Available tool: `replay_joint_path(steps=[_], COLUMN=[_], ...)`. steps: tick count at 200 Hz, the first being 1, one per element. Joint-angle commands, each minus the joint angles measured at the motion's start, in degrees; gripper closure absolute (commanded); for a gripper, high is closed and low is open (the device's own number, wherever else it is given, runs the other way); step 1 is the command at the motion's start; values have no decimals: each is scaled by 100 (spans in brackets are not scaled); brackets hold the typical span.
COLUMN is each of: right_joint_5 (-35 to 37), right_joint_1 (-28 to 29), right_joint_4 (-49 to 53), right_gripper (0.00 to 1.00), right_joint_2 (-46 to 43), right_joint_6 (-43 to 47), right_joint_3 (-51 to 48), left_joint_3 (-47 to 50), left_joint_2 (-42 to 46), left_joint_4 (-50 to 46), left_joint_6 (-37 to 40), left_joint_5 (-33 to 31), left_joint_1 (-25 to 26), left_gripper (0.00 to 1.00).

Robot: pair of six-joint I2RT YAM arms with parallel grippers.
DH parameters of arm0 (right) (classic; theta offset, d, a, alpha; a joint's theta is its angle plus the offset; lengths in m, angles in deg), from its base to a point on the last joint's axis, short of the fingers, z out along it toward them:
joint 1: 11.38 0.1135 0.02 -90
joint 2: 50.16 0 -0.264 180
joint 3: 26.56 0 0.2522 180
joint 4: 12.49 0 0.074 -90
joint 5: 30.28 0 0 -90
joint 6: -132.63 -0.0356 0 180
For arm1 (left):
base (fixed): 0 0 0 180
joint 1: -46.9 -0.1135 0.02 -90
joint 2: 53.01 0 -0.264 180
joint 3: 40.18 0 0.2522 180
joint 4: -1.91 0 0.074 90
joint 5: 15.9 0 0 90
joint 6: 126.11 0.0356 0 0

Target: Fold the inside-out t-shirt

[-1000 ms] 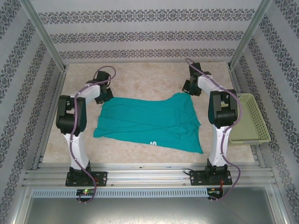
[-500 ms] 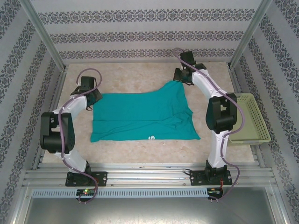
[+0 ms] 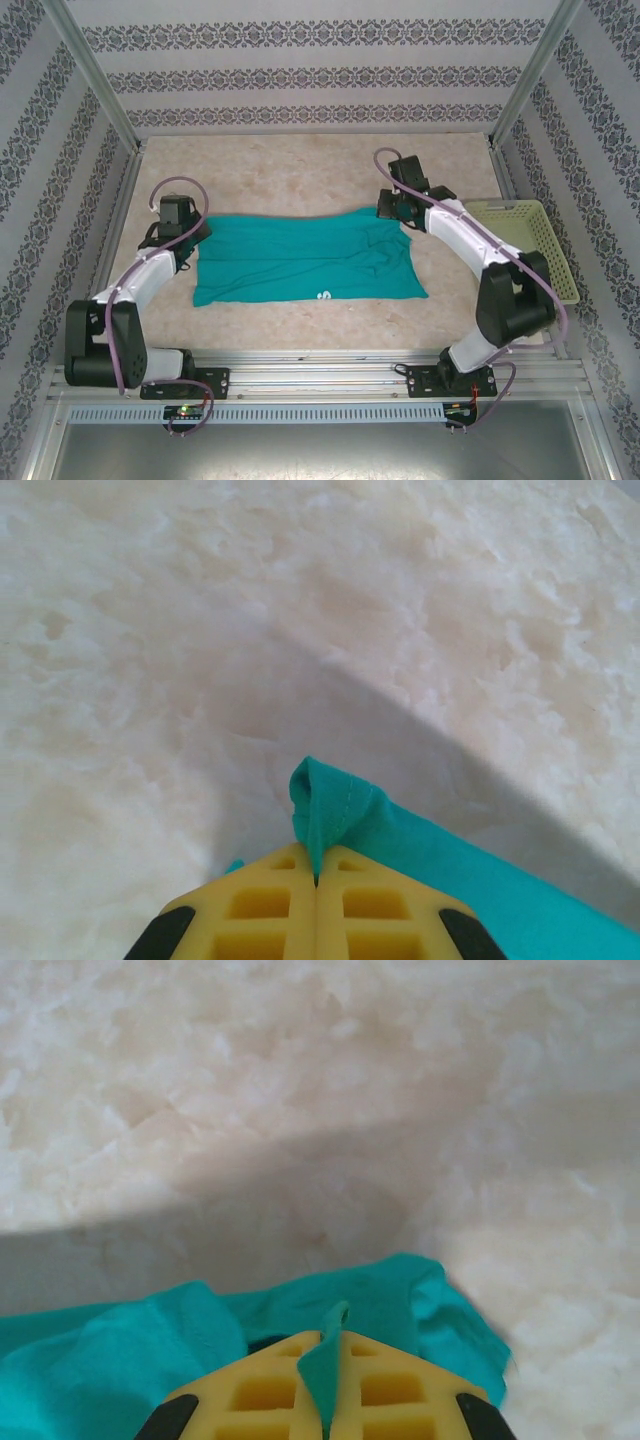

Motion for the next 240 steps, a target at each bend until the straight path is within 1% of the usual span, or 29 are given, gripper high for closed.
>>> replay_joint_path(steps=[1,37,67,79,99,126,138,147,156,168,176,186,197,212,227,240], right_joint_5=[234,388,629,652,617,554,529,503,498,512,555,562,573,502,296,120], right_joint_1=[224,534,693,696,711,714,717,716,714,697,682,636,626,656,702,784], right_joint_4=[-291,-354,-324,-364,-345,-284,-283,-283,-261,-222,-172,-91,-34,-97,-231,-362], right_gripper=[98,97,97,95,95,94,91,85,74,61,55,53,52,51,50,50], right_joint_2=[-613,-1334,-2024,-2244,-2413,-2538,-2569,-2569,-2580,-2634,-2673,-2709,-2745,-2672,-2385,-2062], right_joint_6=[-247,-436,-663,-748,-785,-916,-994,-1048,-1097,-1149,-1165,-1128,-1022,-935,-935,-981], right_joint_3=[-593,-1454,-2111,-2366,-2618,-2822,-2904,-2957,-2993,-2996,-2960,-2853,-2653,-2450,-2230,-2067], left_joint_3=[446,1256,1748,1908,2093,2345,2347,2315,2319,2297,2273,2145,1902,1472,1105,892], left_joint_2=[426,1153,2025,2349,2781,3199,3252,3284,3337,3511,3700,3943,4141,4115,3680,3114], left_joint_4=[334,416,179,10,-426,-655,-766,-929,-1108,-1394,-1557,-1826,-2036,-2185,-2004,-1861], left_joint_6=[-163,-306,-490,-526,-602,-830,-947,-1039,-1172,-1399,-1537,-1643,-1617,-1415,-1104,-1018], left_joint_5=[-57,-42,-23,6,6,138,232,258,278,240,190,57,-62,-94,271,538], left_joint_1=[-64,-61,-46,-35,-38,-32,-30,-27,-31,-26,-31,-31,-28,-22,45,253], left_gripper=[100,100,100,100,100,100,96,92,83,68,58,48,43,43,43,43])
